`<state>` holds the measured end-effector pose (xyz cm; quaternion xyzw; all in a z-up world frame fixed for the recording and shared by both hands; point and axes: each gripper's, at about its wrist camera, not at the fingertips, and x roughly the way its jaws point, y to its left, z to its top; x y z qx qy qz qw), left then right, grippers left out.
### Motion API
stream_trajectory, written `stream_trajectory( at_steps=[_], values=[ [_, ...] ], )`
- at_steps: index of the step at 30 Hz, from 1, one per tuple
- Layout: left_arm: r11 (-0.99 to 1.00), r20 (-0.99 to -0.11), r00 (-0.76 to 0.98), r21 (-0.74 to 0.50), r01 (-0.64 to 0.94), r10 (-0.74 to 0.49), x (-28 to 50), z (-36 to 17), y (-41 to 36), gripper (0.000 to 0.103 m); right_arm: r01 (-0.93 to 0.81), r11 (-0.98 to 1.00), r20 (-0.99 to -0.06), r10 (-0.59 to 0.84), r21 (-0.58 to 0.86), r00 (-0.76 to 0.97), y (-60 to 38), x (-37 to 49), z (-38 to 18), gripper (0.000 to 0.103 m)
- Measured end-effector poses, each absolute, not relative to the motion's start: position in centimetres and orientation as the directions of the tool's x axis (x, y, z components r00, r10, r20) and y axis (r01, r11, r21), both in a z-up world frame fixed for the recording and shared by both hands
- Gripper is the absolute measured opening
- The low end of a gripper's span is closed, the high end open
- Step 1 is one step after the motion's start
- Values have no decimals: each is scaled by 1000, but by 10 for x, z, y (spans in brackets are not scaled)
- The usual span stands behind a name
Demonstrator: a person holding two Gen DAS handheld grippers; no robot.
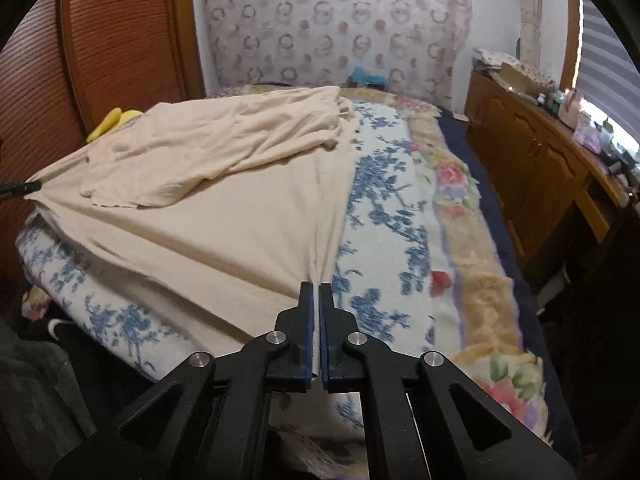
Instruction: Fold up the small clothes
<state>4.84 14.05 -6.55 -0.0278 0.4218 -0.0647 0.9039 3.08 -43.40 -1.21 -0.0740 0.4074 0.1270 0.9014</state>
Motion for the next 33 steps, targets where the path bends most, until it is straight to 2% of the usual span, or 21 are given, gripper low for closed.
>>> stream_trajectory(
  at_steps=[3,10,15,17,20,21,23,26,33],
  values=[
    [992,-761,636,-100,74,-124,43,-72,140,9,-285,959,-767,175,-10,617,-437,30,-19,0],
    [994,-718,687,-78,77,-110,31,-53,141,28,-299,954,-748,188,-14,636,-424,35,-12,0],
    [990,-686,714,-82,112,-138,41,-42,129,32,-313,950,-710,214,-9,671,-411,48,5,1],
    [988,-685,713,-78,133,-150,49,-41,121,38,-314,949,-701,212,-18,681,-404,56,8,4],
    [983,-686,707,-67,173,-171,63,-40,107,41,-323,946,-687,214,-32,695,-396,70,15,6],
    [980,-689,702,-67,187,-181,69,-40,102,43,-325,945,-681,217,-34,700,-394,73,17,7],
    [976,-690,697,-68,207,-196,78,-39,94,56,-329,944,-673,217,-41,708,-390,81,23,18],
    [967,-706,674,-63,245,-217,97,-43,80,56,-339,940,-673,228,-36,704,-387,94,26,30],
    [973,-737,648,-58,225,-194,144,-58,63,56,-344,939,-709,235,-12,665,-378,141,15,44]
  ],
)
